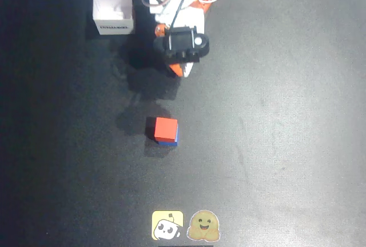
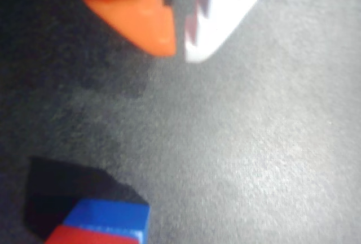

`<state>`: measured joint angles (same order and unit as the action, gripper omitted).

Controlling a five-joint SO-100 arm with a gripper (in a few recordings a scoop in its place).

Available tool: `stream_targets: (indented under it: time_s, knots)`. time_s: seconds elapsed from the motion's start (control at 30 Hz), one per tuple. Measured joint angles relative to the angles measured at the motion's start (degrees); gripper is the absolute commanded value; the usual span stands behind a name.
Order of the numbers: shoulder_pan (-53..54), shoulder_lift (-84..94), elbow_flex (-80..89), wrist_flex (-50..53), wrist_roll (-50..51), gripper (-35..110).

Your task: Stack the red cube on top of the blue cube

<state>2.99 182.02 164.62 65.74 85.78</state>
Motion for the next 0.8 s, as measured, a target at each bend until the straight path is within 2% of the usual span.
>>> stream_targets:
  time_s: [0.23, 0.6, 0.8]
  knots:
    - [0.4, 0.8, 4.6, -4.3, 0.0, 0]
    - [2.5, 0.8, 4.8, 9.3, 0.0, 0]
    - [2.7, 0.9, 4.8, 10.5, 0.0, 0]
